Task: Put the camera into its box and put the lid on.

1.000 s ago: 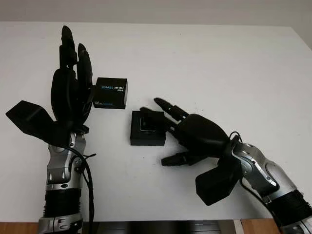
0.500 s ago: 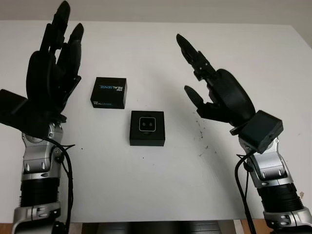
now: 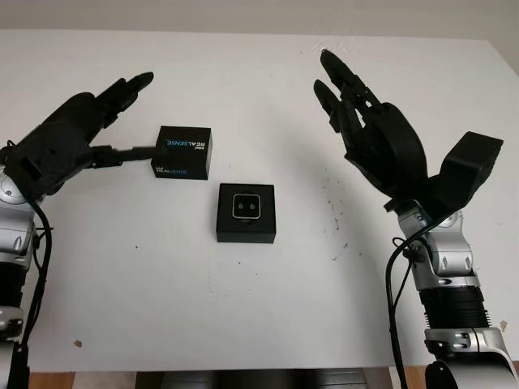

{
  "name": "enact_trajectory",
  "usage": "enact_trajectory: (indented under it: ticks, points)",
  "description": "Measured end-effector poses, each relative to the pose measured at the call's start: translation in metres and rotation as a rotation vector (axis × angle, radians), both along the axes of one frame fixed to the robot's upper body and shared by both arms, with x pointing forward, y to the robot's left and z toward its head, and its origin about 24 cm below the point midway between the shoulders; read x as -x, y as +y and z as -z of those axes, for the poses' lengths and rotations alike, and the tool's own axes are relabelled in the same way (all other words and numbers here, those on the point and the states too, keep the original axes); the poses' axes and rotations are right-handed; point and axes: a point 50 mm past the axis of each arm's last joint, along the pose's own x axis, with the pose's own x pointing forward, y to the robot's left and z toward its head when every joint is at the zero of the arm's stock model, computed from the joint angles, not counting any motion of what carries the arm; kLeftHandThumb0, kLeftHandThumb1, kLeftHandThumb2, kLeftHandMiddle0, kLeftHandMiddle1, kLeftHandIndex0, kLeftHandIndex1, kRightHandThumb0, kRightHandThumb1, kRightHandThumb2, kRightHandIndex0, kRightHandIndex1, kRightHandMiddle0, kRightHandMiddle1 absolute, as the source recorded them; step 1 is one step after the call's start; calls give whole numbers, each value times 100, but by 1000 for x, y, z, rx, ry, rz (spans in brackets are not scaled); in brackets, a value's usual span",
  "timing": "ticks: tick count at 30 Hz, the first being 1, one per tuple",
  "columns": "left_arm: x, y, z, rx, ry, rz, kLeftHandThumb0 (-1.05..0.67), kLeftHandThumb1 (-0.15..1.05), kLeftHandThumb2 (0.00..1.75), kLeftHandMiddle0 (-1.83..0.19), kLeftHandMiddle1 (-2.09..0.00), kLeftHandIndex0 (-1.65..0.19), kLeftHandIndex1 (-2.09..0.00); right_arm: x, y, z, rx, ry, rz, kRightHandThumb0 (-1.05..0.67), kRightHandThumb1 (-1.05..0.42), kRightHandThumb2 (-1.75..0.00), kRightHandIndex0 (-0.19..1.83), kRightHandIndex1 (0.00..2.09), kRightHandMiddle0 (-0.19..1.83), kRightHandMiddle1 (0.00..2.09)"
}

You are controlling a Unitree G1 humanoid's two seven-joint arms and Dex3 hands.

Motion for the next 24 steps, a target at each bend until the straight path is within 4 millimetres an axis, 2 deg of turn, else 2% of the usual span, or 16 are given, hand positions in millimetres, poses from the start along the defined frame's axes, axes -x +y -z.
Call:
enact_trajectory:
  ticks: [4, 8, 16, 24]
  points:
    - [-9, 0, 5, -106, 53, 1, -87, 88, 5, 12, -3, 9, -5, -2, 0, 2, -8, 9, 10, -69, -105, -63, -7, 5, -7, 8]
    - [-16, 0, 8, -155, 88, -15, -82, 86, 5, 13, -4, 11, -4, -2, 0, 3, -3, 14, 17, -68, -105, -65, -8, 4, -9, 7]
    - [-29, -10, 4, -169, 57, -7, -87, 88, 6, 16, -5, 12, -4, -1, 3, 6, 7, 16, 31, -68, -105, -67, -9, 4, -8, 8]
    - [-38, -17, 9, -193, 74, 4, -90, 88, 6, 11, -6, 11, -5, 2, 3, 10, 26, 25, 34, -67, -105, -68, -8, 5, -7, 8]
